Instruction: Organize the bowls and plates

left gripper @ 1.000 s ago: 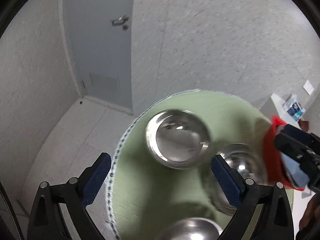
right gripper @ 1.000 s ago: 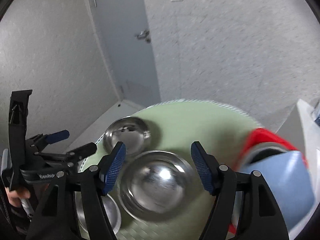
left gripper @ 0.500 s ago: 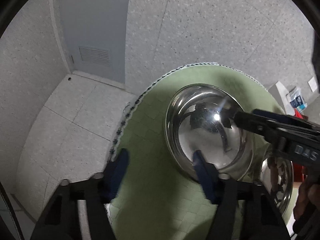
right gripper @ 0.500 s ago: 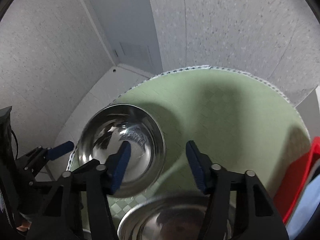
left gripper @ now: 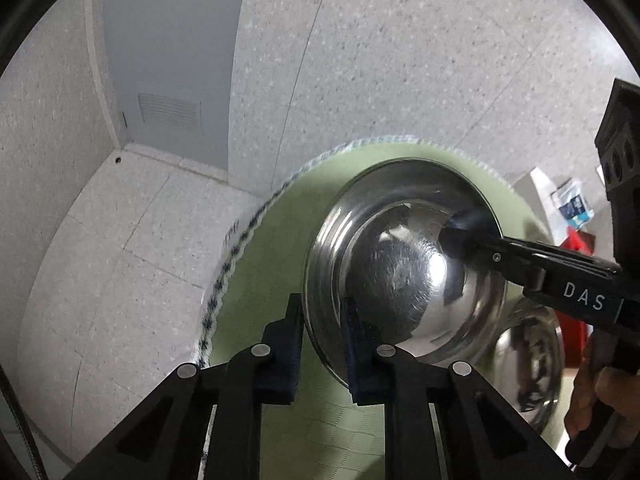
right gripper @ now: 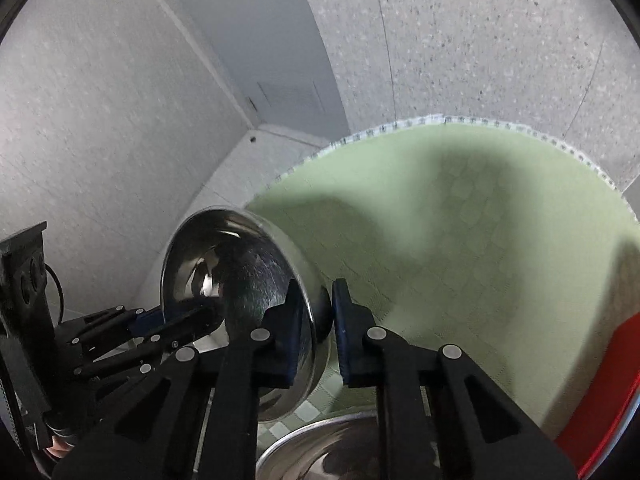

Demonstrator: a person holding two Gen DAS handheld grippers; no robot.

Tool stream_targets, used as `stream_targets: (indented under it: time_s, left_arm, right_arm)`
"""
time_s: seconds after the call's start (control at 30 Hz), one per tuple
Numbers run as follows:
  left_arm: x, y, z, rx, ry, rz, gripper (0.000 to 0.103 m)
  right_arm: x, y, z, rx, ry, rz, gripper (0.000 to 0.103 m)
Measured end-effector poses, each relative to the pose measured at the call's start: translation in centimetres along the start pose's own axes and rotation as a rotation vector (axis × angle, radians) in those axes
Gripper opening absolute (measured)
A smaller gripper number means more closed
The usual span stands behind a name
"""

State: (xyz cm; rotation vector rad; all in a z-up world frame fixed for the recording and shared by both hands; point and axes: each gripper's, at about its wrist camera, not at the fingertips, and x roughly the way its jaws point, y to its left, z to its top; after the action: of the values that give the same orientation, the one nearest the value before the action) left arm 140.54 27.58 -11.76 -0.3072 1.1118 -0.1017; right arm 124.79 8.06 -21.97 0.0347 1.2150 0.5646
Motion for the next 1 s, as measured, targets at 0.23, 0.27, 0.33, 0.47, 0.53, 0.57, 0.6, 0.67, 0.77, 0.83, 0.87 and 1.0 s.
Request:
stream_targets:
  time_s: [0.23, 0.27, 0.33, 0.47, 0.53, 0.57, 0.6, 0.67, 0.77, 0.83, 0.87, 1.0]
  left_arm:
    - [-5.2, -2.2, 0.3, 0.042, -0.081, -0.042, 0.014]
    - [-5.8, -2.9, 0.3, 0.058, -0.09, -0.057, 0.014]
    - [-6.8, -4.4, -0.5, 0.088, -0.094, -0.08, 0.014]
    - [-7.3, -7.0, -2.2, 0.16, -0.08, -0.106, 0.014]
    - [-6.9, -7.7, -2.7, 0.182, -0.066, -0.114, 0.014]
    - [-6.6, -8.2, -3.1, 0.196, -0.056, -0.116, 0.014]
    - [-6.3, -8.7, -3.4, 0.207, -0.045, -0.117, 0.014]
    - [-5.4, -9.4, -3.5, 0.226, -0.027, -0.117, 0.014]
    - [-4.4, -10.2, -3.9, 0.248, -0.001, -0.107, 0.014]
    - [-3.4, -11.1, -3.8, 0.262, 0.011, -0.092, 0.014]
    - [-3.2, -11.4, -3.9, 0.262, 0.016, -0.091, 0.014]
    - [-1.9, -12.7, -4.3, 0.264, 0.033, -0.08, 0.014]
  right_arm:
    - [-5.7, 0.6, -0.1, 0.001, -0.106, 0.016, 0.015]
    - [-6.7, 0.6, -0.5, 0.008, -0.119, 0.016, 0.015]
    - [-8.5, 0.4, -1.5, 0.019, -0.149, 0.009, 0.015]
    - [-11.1, -1.1, -3.9, 0.058, -0.177, -0.019, 0.015]
    - [-11.6, -2.3, -5.4, 0.078, -0.18, -0.038, 0.015]
    - [-11.7, -2.7, -6.0, 0.088, -0.18, -0.042, 0.015]
    - [-11.8, -3.0, -6.6, 0.1, -0.177, -0.046, 0.015]
    - [-11.6, -3.8, -8.1, 0.123, -0.165, -0.053, 0.015]
    - [-11.4, -4.5, -9.9, 0.144, -0.148, -0.068, 0.015]
    - [-11.0, -4.8, -11.0, 0.152, -0.135, -0.075, 0.015]
    - [-10.8, -5.1, -11.5, 0.157, -0.128, -0.075, 0.015]
    - [-10.3, -5.4, -12.5, 0.163, -0.111, -0.082, 0.015]
